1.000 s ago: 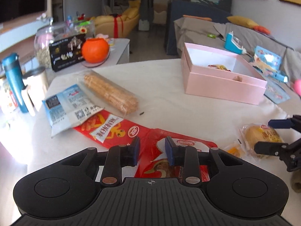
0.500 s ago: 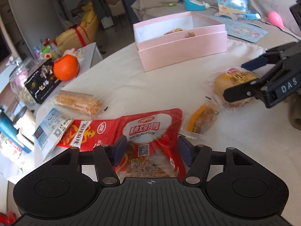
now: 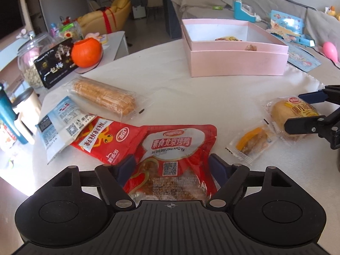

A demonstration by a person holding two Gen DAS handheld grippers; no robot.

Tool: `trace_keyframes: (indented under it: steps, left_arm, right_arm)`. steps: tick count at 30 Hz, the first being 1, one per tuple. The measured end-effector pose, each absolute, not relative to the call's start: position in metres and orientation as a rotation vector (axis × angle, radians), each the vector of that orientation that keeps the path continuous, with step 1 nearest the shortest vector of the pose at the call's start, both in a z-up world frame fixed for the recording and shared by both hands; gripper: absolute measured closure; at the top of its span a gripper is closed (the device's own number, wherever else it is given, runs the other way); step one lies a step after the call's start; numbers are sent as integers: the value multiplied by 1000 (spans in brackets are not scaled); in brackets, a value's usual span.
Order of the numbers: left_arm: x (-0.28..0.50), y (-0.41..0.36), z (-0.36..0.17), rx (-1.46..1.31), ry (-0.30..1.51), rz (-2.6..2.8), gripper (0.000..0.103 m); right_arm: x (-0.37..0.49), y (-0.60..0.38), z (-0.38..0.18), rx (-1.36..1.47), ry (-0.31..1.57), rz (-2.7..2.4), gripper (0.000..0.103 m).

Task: Organize snacks
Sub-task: 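Grasp the red roast-duck packet with the left tool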

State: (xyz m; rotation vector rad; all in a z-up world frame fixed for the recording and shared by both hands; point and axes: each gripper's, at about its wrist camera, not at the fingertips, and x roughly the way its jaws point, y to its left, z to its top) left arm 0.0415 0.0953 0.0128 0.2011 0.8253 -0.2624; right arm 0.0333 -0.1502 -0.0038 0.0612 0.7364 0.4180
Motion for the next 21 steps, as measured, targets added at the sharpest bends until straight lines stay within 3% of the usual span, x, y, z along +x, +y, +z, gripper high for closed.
trace_keyframes:
  steps: [7, 15, 21]
  left_arm:
    - [60, 107, 5, 107, 832, -256, 7]
    - [46, 99, 2, 68, 784, -205, 7]
    - [21, 103, 2, 1, 734, -226, 13]
  right_arm:
    - [34, -150, -4, 62, 736, 418, 0]
    - [35, -151, -4, 58, 741, 419, 0]
    - [39, -150, -3, 66, 779, 419, 0]
